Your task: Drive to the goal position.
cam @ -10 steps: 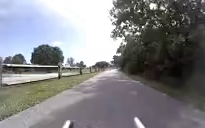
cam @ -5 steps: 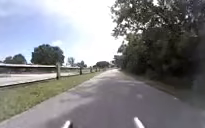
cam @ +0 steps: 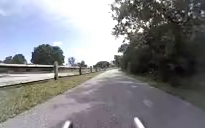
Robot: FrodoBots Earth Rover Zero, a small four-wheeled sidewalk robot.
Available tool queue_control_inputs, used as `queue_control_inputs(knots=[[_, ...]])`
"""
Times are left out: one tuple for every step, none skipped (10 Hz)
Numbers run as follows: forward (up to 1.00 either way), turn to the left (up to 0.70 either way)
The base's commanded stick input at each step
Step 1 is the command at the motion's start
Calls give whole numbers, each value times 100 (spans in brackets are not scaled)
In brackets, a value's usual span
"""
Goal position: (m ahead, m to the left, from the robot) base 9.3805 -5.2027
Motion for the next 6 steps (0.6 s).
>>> queue_control_inputs(knots=[[50, 0], [50, 0], [50, -3], [50, -13], [50, -28], [50, -46]])
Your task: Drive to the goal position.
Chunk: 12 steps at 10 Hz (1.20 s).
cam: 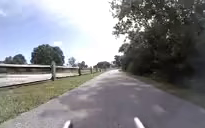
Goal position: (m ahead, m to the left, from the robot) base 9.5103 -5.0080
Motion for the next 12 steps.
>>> queue_control_inputs(knots=[[50, -32], [50, -12], [50, 0], [50, 0], [50, 0], [50, 0], [50, 0], [50, -50], [50, -50], [50, -50], [50, -50], [50, -29]])
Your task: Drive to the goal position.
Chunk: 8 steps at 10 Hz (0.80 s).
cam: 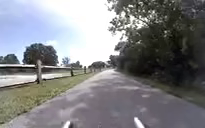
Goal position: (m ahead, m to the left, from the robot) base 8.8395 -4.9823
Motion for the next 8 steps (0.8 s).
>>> queue_control_inputs(knots=[[50, 0], [50, 0], [50, 0], [50, 0], [50, 0], [50, 0], [50, 0], [50, 0]])
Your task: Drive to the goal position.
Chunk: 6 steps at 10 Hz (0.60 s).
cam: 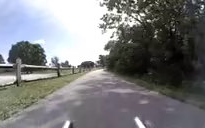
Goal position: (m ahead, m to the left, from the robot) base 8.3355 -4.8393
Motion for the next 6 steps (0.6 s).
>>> queue_control_inputs(knots=[[50, 0], [50, 0], [50, 0], [50, 0], [50, 0], [50, 0]])
